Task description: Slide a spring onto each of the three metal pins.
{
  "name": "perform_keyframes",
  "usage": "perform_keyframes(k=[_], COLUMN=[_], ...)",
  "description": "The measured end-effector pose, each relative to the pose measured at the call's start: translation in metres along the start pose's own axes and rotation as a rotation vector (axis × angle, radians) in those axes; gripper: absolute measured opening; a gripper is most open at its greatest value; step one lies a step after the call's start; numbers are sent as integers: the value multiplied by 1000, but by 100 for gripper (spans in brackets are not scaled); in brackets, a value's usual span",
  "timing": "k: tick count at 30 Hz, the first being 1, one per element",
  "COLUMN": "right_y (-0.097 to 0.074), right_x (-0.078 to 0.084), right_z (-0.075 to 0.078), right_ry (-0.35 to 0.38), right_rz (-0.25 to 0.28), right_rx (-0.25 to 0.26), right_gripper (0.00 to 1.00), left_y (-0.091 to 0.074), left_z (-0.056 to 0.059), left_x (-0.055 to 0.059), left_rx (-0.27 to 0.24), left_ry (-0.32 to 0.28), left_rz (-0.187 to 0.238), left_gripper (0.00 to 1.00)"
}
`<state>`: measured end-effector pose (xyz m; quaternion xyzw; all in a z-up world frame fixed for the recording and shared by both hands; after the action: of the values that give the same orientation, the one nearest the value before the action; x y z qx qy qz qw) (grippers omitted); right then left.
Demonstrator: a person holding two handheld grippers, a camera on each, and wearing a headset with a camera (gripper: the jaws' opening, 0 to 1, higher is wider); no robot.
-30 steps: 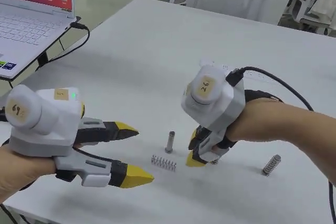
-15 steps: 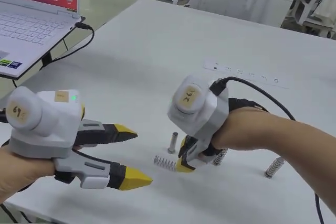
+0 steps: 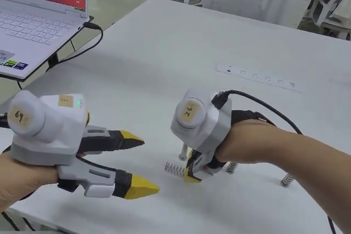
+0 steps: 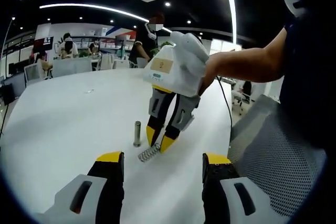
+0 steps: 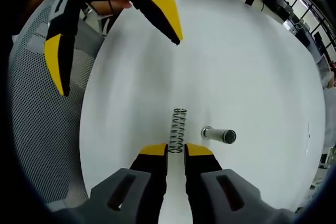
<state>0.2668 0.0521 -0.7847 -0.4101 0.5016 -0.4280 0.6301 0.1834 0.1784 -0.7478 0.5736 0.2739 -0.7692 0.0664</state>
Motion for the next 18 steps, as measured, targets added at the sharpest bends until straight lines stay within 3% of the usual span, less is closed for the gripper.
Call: perform_keyframes(k=[18], right_y=[-2], right_x=[0], right_z=[-3], right_ry=[9], right_rz=[9], right_rx=[14], right_gripper=[8], left_y=[2], left_z=[0], left_x=[0], left_rx=[7], left_ry=[1], left_rz=[-9], left_gripper=[53])
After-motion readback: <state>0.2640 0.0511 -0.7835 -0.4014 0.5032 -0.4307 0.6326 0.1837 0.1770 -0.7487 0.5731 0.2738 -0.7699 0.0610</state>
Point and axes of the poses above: the centre of the closed fingertips' face, and the gripper's own axes: y roughly forward along the fingers, z roughly to its right, x roughly out of its underside, the point moved 8 cm from there along -y, roughly backward along the fingers, and after that the axes turned 7 degrees about x, right-handed, at the moved point
